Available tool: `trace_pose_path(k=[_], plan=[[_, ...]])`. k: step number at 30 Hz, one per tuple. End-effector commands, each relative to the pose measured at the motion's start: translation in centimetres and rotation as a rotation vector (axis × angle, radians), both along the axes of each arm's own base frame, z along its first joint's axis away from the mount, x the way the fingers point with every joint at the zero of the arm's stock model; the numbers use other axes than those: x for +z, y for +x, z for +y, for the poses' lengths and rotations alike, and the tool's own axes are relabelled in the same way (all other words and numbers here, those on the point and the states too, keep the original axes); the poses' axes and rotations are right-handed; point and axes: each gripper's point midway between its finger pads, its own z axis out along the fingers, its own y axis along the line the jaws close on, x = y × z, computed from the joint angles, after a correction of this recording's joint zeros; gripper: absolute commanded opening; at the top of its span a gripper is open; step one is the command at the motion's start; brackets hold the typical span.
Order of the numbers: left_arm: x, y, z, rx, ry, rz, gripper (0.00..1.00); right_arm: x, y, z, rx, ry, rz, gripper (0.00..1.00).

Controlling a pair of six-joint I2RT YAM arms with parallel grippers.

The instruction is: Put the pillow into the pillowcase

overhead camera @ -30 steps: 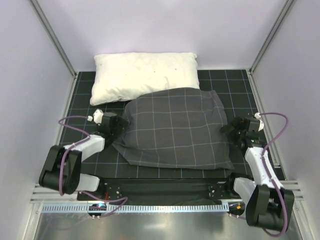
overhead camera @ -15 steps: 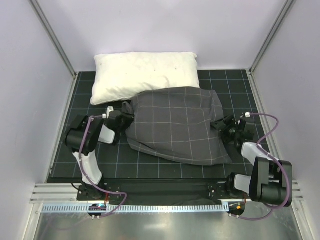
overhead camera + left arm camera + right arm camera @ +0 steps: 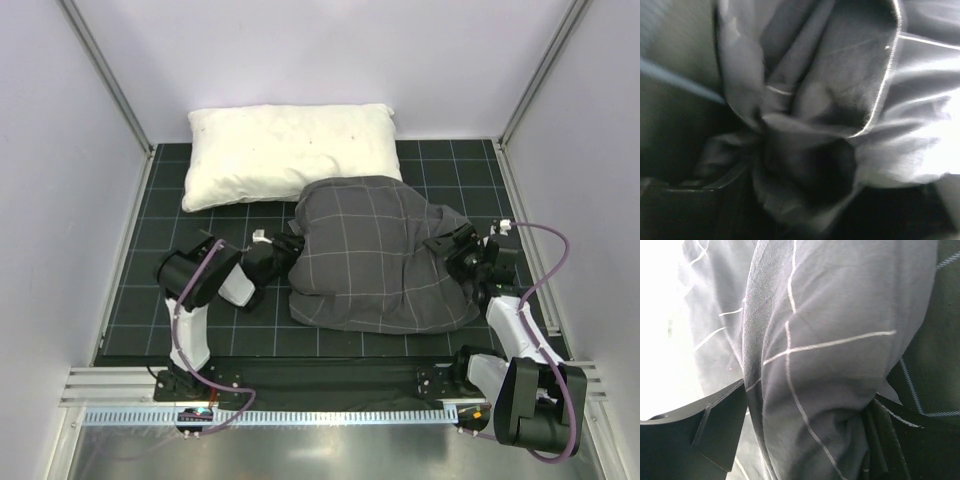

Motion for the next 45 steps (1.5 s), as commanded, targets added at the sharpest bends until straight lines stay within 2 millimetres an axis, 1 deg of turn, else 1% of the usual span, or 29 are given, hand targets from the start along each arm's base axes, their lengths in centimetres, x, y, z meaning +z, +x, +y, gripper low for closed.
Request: trace_pose_path(k=[1,2,3,4,6,7,8,9,10,11,12,14,15,16,17,19,20,21,23,26,28,30,32,33,36,39,43,44,45], plan=[[12.8,-6.5,-5.6,-0.325,-0.284,-0.312,0.64,2.6,-1.6,4.5,0.195,0.158,-0.029,0.84],[12.1,-6.8,-5.7,-0.338,-0.265,-0.274,0.69,2.5,-1.6,4.5,0.194,0.152,-0.023,0.84],[12.3,-7.5,-5.2,-0.339,-0.255,-0.274,0.83,2.3,-1.6,4.4,0.192,0.143,-0.018,0.84],[11.8,-7.7,-4.9,-0.335,-0.212,-0.283,1.0,2.3,-1.6,4.3,0.195,0.136,-0.019,0.84],[8.4,-7.7,-3.7,-0.3,-0.072,-0.177,1.0,2.0,-1.6,4.1,0.185,0.119,-0.011,0.85],[9.8,-7.7,-3.1,-0.288,-0.029,-0.211,1.0,1.9,-1.6,4.0,0.182,0.112,-0.009,0.87],[9.0,-7.1,-2.1,-0.258,0.073,-0.234,1.0,1.7,-1.7,4.0,0.18,0.111,-0.005,0.87],[5.7,-7.7,-1.0,-0.263,0.199,-0.114,1.0,1.7,-1.8,3.9,0.179,0.11,-0.004,0.87],[8.4,-7.4,-0.6,-0.24,0.218,-0.18,1.0,1.8,-1.7,3.9,0.176,0.106,-0.008,0.87],[8.3,-7.4,0.1,-0.243,0.293,-0.205,1.0,1.7,-1.7,3.8,0.172,0.104,-0.007,0.87],[7.0,-7.6,1.3,-0.226,0.386,-0.151,1.0,1.8,-1.7,3.7,0.17,0.1,-0.01,0.88],[9.5,-7.2,2.7,-0.22,0.538,-0.228,1.0,2.0,-1.7,3.7,0.166,0.107,-0.013,0.88],[9.3,-6.4,4.3,-0.16,0.636,-0.217,1.0,2.1,-1.7,3.8,0.168,0.11,-0.015,0.88],[8.0,-7.1,5.7,-0.172,0.726,-0.162,1.0,2.3,-1.7,3.8,0.168,0.112,-0.022,0.88],[9.0,-6.7,6.3,-0.154,0.763,-0.181,1.0,2.4,-1.7,3.8,0.167,0.112,-0.028,0.88],[7.5,-7.2,7.5,-0.206,0.887,-0.148,1.0,2.8,-1.6,3.8,0.164,0.113,-0.035,0.87],[7.6,-7.0,7.3,-0.232,0.905,-0.145,1.0,2.9,-1.6,3.8,0.163,0.113,-0.037,0.88],[6.1,-7.1,7.1,-0.283,0.942,-0.12,1.0,2.9,-1.6,3.8,0.16,0.118,-0.037,0.88],[4.6,-7.5,5.5,-0.376,0.904,-0.096,1.0,3.3,-1.5,3.8,0.164,0.119,-0.045,0.87],[4.5,-7.4,3.9,-0.389,0.824,-0.127,0.97,4.3,-1.5,4.1,0.202,0.096,-0.082,0.88],[4.5,-7.3,4.1,-0.367,0.819,-0.133,0.93,5.0,-1.8,4.0,0.24,0.019,-0.084,0.9],[5.4,-7.1,4.1,-0.343,0.811,-0.158,0.92,5.5,-1.7,2.3,0.161,-0.137,-0.073,0.98],[6.3,-7.0,4.0,-0.328,0.787,-0.179,0.91,6.3,-2.1,0.3,0.098,-0.294,-0.041,0.99],[6.7,-7.1,3.8,-0.322,0.772,-0.196,0.92,6.8,-2.1,-1.4,0.018,-0.374,-0.039,1.0],[8.6,-7.1,3.4,-0.304,0.717,-0.247,0.91,8.1,-2.6,-2.8,-0.038,-0.5,-0.015,1.0],[10.5,-7.4,2.7,-0.308,0.656,-0.285,0.91,9.1,-3.0,-2.9,-0.053,-0.621,0.001,1.0],[13.1,-7.5,1.1,-0.322,0.57,-0.346,0.92,9.1,-2.9,-1.0,0.023,-0.728,0.033,0.99],[13.3,-7.4,0.8,-0.327,0.569,-0.348,0.92,8.7,-2.7,-0.9,0.031,-0.736,0.052,1.0],[12.6,-7.6,0.9,-0.343,0.591,-0.324,0.92,8.1,-2.5,-0.8,0.039,-0.736,0.067,1.0]])
